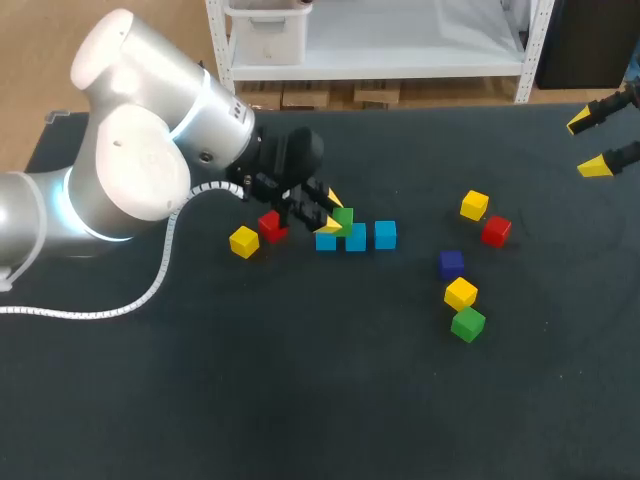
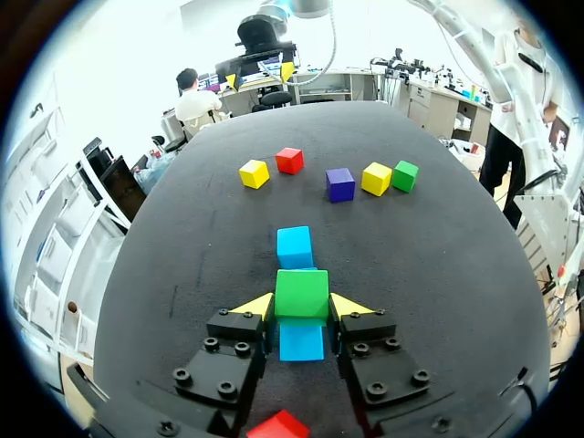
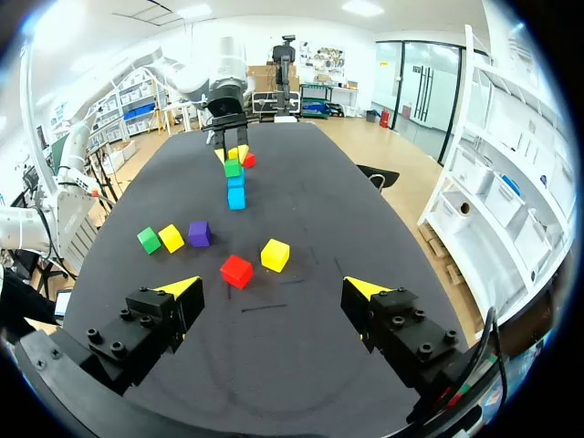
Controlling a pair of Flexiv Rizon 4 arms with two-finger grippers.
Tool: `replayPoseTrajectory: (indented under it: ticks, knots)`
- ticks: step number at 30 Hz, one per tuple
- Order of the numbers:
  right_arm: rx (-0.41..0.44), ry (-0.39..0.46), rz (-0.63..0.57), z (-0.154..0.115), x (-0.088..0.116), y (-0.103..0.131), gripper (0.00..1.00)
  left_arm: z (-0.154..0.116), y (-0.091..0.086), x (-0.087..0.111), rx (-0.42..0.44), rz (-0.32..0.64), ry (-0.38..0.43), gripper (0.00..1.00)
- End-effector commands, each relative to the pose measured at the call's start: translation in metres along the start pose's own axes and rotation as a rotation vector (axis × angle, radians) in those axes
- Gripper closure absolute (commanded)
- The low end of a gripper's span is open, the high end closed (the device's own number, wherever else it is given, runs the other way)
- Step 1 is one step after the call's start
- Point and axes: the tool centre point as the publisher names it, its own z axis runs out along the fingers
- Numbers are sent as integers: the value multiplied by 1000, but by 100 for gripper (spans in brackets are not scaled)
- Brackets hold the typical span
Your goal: Place the blue cubes, place green cubes on the blue cubes, place the yellow cubes on the green cubes, then place the red cubes on the yellow cubes, and place purple cube on the red cubes.
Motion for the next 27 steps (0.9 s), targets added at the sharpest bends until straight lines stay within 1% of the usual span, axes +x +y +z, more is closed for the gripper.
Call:
replayPoseTrajectory:
  ticks: [1,15,16,18,19,21,27]
  knots:
    - [1,-1,-1,0,0,0,0,1,2,1,5,-2,-2,100]
    - [1,-1,-1,0,0,0,0,4,3,2,14,-4,-6,100]
    - [1,-1,-1,0,0,0,0,4,4,3,14,-4,-6,98]
    - [1,-1,-1,0,0,0,0,4,4,3,15,-4,-5,90]
    - [1,-1,-1,0,0,0,0,4,4,3,14,-4,-5,89]
    - [1,-1,-1,0,0,0,0,3,4,3,13,-4,-5,92]
    - [1,-1,-1,0,0,0,0,2,3,4,12,-8,-4,87]
